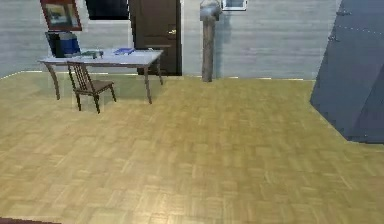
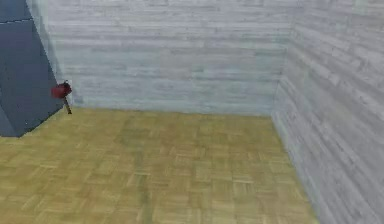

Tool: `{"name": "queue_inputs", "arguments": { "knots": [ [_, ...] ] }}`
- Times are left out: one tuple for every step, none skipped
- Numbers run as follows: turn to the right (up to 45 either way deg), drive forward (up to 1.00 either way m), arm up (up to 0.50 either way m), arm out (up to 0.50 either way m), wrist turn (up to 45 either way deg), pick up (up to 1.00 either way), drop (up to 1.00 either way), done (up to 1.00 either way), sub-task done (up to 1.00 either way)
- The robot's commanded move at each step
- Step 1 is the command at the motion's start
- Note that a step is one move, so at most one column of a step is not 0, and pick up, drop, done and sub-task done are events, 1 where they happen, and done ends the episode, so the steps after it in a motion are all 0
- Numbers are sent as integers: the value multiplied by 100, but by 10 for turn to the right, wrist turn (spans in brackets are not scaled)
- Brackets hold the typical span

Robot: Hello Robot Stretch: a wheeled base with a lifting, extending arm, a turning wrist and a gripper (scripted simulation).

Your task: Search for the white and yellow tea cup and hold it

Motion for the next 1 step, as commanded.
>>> {"name": "queue_inputs", "arguments": {
  "knots": [
    [0, 100, 0, 0, 0, 0, 0, 0, 0]
  ]
}}
